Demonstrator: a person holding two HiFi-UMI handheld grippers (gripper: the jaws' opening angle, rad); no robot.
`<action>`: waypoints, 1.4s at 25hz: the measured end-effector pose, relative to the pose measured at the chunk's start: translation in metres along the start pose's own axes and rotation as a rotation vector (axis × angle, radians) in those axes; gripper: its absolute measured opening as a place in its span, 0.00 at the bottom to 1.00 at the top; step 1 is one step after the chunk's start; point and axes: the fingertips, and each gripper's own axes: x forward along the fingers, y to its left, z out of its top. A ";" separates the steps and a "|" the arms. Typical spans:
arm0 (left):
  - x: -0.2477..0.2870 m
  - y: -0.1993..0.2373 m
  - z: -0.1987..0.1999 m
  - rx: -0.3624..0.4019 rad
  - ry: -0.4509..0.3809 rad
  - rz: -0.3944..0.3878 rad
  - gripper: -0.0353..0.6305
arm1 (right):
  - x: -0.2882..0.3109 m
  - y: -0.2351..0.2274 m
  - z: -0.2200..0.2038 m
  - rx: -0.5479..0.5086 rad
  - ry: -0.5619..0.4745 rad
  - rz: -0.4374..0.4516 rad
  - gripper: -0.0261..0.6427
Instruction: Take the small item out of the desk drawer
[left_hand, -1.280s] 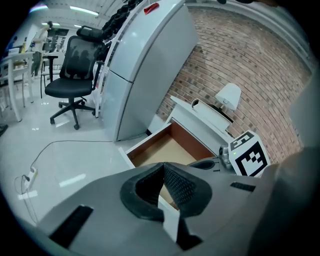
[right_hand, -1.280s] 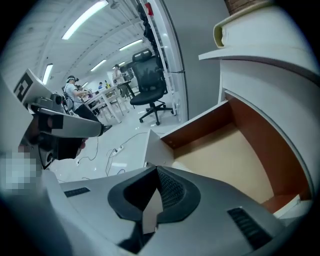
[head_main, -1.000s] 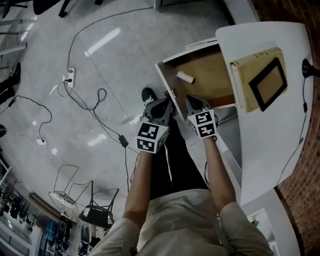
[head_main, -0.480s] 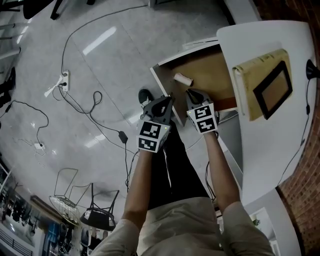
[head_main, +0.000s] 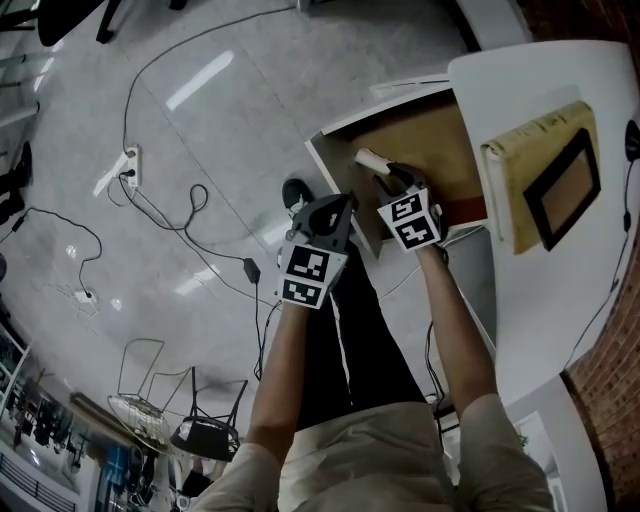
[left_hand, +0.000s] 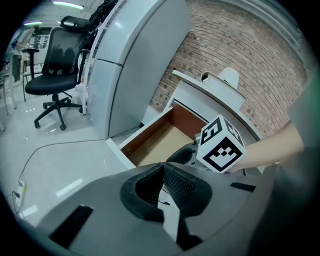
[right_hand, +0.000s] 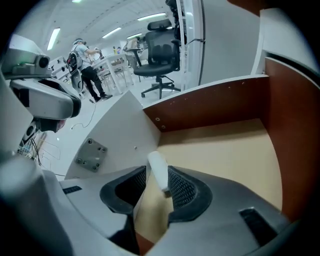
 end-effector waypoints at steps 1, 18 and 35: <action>0.001 0.003 -0.002 0.000 0.003 0.001 0.08 | 0.004 -0.001 -0.001 -0.019 0.011 0.001 0.28; -0.005 0.015 0.000 0.082 0.013 -0.038 0.08 | 0.053 -0.005 -0.006 -0.426 0.191 -0.041 0.39; -0.004 0.024 0.003 0.075 0.001 -0.019 0.08 | 0.063 0.000 -0.012 -0.395 0.219 -0.012 0.28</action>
